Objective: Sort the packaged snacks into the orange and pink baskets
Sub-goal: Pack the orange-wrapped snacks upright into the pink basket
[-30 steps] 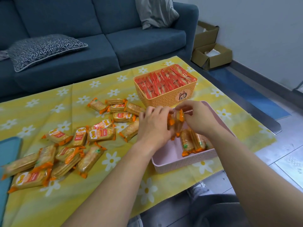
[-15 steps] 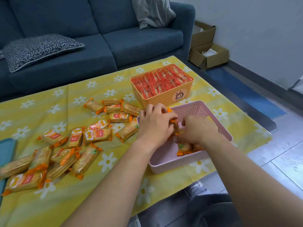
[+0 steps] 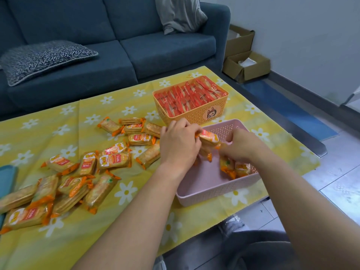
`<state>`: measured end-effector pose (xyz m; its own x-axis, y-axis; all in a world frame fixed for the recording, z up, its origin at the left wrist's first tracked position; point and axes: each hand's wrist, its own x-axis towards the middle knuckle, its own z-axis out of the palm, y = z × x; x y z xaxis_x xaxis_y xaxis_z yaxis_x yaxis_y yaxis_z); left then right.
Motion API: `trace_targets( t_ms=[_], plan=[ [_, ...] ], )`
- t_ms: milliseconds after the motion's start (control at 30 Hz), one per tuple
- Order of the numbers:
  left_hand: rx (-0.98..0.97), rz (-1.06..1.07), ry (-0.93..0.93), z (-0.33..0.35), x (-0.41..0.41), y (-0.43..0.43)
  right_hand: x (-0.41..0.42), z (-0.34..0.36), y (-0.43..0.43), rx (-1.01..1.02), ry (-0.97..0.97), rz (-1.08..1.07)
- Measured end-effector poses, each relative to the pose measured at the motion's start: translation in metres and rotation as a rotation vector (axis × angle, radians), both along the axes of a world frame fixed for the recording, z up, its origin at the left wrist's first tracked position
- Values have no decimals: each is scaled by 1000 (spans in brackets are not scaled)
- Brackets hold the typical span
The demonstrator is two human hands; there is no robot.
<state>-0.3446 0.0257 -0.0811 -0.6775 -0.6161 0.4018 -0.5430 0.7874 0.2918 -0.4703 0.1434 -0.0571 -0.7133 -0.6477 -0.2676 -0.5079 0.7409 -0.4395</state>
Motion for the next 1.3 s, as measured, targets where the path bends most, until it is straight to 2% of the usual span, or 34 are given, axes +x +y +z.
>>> trace_targets(
  t_ms=[200, 333, 467, 667, 800, 900, 1033, 1100, 1300],
  plan=[
    [-203, -16, -77, -13, -8, 5, -11, -1, -4, -305, -75, -136],
    [-249, -12, -100, -17, -11, 10, -13, -8, -4, -446, -65, -39],
    [-191, -33, -133, -22, -11, 12, -11, -18, -6, -442, 20, 45],
    [-77, -51, -149, -20, -9, 10, -7, -20, -8, -429, -5, 76],
    [-78, -41, -150, -20, -8, 9, -14, -13, -7, -270, 76, 133],
    [-65, -49, -128, -19, -8, 11, -15, -10, -4, -152, 116, 45],
    [-76, -54, -124, -17, -7, 11, -10, -14, -7, -208, 155, -71],
    [-79, -60, -134, -18, -8, 12, -6, -14, -10, -261, 109, -129],
    [-99, -51, -154, -19, -8, 11, -3, -16, -15, -360, 67, -177]
  ],
)
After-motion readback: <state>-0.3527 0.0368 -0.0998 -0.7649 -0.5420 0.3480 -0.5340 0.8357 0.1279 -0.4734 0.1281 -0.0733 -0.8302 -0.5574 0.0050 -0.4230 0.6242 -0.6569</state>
